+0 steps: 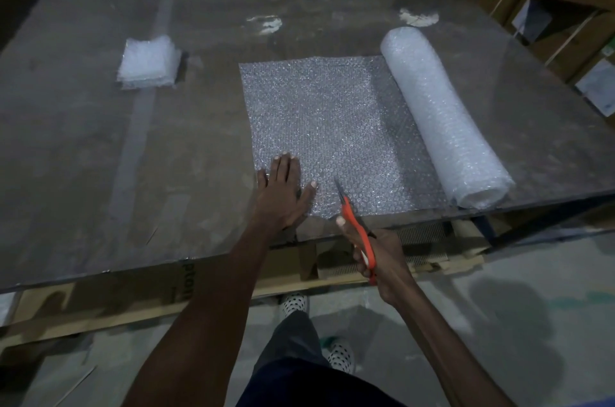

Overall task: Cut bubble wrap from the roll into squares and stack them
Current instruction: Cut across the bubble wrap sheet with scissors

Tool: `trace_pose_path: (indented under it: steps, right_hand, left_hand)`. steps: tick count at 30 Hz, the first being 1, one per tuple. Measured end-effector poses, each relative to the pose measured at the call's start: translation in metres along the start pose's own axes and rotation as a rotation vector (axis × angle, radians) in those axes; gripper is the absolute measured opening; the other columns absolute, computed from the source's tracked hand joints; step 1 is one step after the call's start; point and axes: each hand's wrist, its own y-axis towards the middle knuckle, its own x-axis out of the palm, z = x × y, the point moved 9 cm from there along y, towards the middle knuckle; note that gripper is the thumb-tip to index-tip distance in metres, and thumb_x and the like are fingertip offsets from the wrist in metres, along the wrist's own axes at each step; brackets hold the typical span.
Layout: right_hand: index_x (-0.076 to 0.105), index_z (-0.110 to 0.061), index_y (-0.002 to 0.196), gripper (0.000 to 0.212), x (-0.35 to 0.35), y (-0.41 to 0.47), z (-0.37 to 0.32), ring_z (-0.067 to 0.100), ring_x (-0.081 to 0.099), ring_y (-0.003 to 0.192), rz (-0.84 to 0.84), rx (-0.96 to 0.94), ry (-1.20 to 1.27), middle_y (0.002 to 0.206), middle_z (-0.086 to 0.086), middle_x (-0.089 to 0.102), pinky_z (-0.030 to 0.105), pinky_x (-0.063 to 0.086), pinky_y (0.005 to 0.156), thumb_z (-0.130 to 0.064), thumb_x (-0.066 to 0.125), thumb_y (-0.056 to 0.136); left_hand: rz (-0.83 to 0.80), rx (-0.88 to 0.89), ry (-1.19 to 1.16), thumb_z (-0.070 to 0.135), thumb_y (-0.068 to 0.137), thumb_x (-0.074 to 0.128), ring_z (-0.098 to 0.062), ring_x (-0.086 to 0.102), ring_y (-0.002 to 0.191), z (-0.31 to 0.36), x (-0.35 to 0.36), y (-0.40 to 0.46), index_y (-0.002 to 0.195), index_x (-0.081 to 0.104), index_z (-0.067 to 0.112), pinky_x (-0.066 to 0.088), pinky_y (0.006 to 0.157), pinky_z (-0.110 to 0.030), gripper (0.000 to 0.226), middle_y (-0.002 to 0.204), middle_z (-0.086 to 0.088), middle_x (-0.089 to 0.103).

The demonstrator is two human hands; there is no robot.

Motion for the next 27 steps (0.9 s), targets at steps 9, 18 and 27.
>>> trace_pose_path:
  steps: [9, 18, 27]
  right_hand:
    - [0.07, -0.01, 0.079, 0.043, 0.001, 0.002, -0.008, 0.013, 0.045, 0.041, 0.008, -0.007, 0.004, 0.057, 0.007, 0.055, 0.022, 0.033, 0.041, -0.051, 0.085, 0.076]
    - [0.066, -0.013, 0.072, 0.037, 0.002, 0.01, -0.015, 0.011, 0.045, 0.039, 0.002, -0.001, -0.033, 0.055, 0.006, 0.055, 0.02, 0.033, 0.038, -0.044, 0.085, 0.078]
    - [0.07, -0.004, 0.088, 0.045, 0.005, 0.017, -0.02, 0.013, 0.044, 0.038, 0.011, 0.021, -0.002, 0.057, 0.008, 0.056, 0.02, 0.032, 0.039, -0.046, 0.084, 0.078]
  left_hand:
    - [-0.011, -0.012, 0.011, 0.066, 0.096, 0.007, -0.024, -0.003, 0.154, -0.001, 0.0, 0.0, 0.16, 0.007, 0.013, 0.002, 0.122, -0.053, 0.083, 0.168, -0.007, 0.002]
    - [0.003, 0.021, -0.022, 0.062, 0.101, 0.016, -0.026, 0.003, 0.154, -0.001, -0.005, 0.002, 0.159, 0.011, 0.014, 0.007, 0.121, -0.055, 0.075, 0.167, -0.007, 0.007]
    - [0.024, -0.053, -0.125, 0.045, 0.106, 0.031, -0.029, 0.005, 0.153, -0.016, -0.021, 0.051, 0.158, 0.017, 0.008, 0.002, 0.121, -0.05, 0.065, 0.166, -0.013, 0.01]
